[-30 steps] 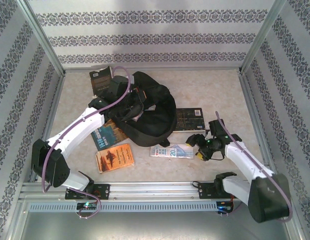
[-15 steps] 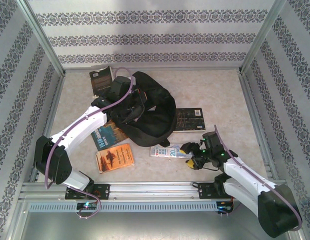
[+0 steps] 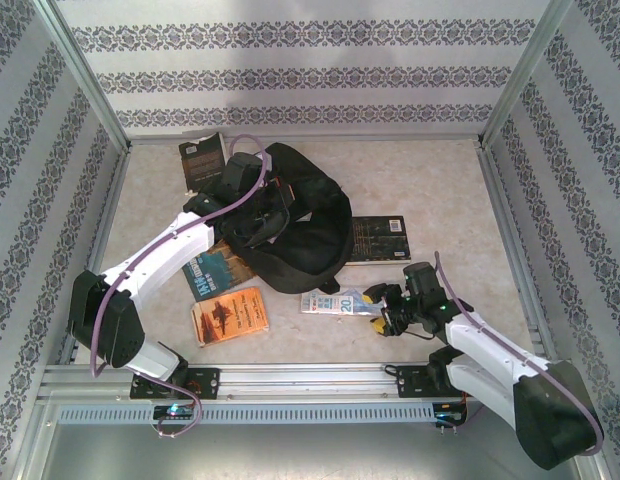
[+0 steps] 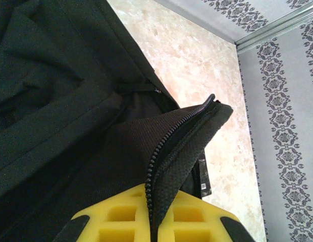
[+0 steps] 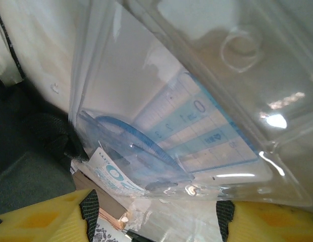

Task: Pack the student bag

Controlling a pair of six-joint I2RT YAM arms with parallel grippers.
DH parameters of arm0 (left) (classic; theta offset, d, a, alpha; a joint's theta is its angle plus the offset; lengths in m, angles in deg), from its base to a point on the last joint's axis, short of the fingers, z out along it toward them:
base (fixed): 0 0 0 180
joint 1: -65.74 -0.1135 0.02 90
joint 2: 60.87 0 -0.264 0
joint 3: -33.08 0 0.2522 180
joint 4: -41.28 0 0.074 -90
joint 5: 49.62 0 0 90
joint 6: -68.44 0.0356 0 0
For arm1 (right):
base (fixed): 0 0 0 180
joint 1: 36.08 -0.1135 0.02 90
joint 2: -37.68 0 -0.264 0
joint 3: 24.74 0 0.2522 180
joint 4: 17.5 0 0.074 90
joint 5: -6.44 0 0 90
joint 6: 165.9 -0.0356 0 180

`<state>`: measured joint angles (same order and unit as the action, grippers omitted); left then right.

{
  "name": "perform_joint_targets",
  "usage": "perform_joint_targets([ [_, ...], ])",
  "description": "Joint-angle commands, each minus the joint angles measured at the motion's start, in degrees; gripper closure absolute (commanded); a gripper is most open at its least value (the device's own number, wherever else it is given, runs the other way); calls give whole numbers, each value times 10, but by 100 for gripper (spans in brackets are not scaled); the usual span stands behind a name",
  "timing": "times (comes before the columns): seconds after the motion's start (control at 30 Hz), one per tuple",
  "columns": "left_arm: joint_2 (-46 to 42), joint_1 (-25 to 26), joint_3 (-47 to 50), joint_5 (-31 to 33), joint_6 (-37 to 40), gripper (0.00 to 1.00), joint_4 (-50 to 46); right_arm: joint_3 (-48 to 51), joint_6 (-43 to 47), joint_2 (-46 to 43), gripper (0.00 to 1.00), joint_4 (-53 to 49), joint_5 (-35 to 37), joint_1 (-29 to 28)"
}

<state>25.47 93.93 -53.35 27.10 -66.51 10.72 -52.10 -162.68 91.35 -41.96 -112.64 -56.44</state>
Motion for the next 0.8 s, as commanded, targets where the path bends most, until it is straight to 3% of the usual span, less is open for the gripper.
perform_joint_targets([
  [0.0,6,8,-10,-3,5,100,-7,-10,32,38,36,154,107,15],
  [0.77,16,7,-15,-6,3,100,-6,-37,78,67,39,214,104,33],
])
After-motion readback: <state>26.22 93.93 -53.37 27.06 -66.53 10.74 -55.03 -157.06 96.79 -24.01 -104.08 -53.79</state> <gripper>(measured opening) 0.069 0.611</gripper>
